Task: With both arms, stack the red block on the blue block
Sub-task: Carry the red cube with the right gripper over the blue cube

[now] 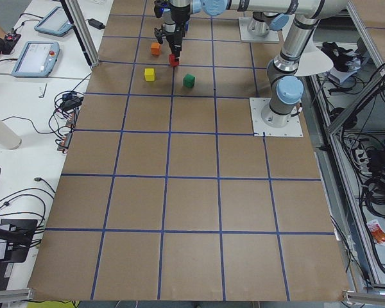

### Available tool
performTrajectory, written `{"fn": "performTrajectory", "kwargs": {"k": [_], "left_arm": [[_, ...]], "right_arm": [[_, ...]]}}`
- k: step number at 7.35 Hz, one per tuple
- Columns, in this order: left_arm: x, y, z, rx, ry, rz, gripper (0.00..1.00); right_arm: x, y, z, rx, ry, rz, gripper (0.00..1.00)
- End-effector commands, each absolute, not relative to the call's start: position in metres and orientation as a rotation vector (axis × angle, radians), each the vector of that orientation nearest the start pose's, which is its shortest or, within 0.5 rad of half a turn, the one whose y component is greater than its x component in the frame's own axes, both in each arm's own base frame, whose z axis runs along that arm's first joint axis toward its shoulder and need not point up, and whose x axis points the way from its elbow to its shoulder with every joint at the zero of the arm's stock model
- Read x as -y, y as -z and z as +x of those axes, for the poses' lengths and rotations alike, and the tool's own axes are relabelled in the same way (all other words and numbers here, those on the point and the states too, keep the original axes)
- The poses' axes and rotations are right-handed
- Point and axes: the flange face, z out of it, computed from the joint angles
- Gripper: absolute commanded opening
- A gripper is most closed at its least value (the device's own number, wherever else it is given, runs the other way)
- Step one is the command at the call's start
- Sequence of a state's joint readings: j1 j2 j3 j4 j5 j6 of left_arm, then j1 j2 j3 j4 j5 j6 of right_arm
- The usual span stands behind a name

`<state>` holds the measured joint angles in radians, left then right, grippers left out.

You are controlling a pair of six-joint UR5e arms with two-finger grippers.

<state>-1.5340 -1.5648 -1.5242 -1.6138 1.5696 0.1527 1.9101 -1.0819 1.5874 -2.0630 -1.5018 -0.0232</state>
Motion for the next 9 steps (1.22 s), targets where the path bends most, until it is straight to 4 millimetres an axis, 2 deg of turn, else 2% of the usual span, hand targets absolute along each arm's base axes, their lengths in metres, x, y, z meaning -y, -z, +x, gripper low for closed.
{"fn": "performTrajectory", "kwargs": {"k": [1, 2, 3, 5, 7, 8, 9], "left_arm": [[0.494, -0.509, -0.115, -3.137, 0.012, 0.181, 1.0], [0.493, -0.509, -0.115, -3.137, 0.012, 0.181, 1.0], [0.494, -0.509, -0.115, -3.137, 0.015, 0.174, 1.0], [0.493, -0.51, -0.115, -3.138, 0.019, 0.164, 1.0], [0.491, -0.51, -0.115, -3.138, 0.019, 0.161, 1.0], [0.491, -0.51, -0.115, -3.138, 0.019, 0.164, 1.0], [0.491, -0.51, -0.115, -3.138, 0.022, 0.161, 1.0]], "right_arm": [[0.57, -0.33, 0.282, -3.058, -0.078, -0.4, 0.0], [0.58, -0.349, 0.225, -3.069, -0.091, -0.254, 0.0], [0.581, -0.357, 0.183, -3.076, -0.127, -0.146, 0.0], [0.572, -0.362, 0.116, -3.09, -0.163, -0.002, 0.0], [0.554, -0.344, 0.066, -3.1, -0.209, -0.017, 0.0], [0.552, -0.34, 0.041, -3.092, -0.218, 0.037, 0.0], [0.548, -0.329, 0.021, -3.088, -0.248, -0.001, 0.0]]}}
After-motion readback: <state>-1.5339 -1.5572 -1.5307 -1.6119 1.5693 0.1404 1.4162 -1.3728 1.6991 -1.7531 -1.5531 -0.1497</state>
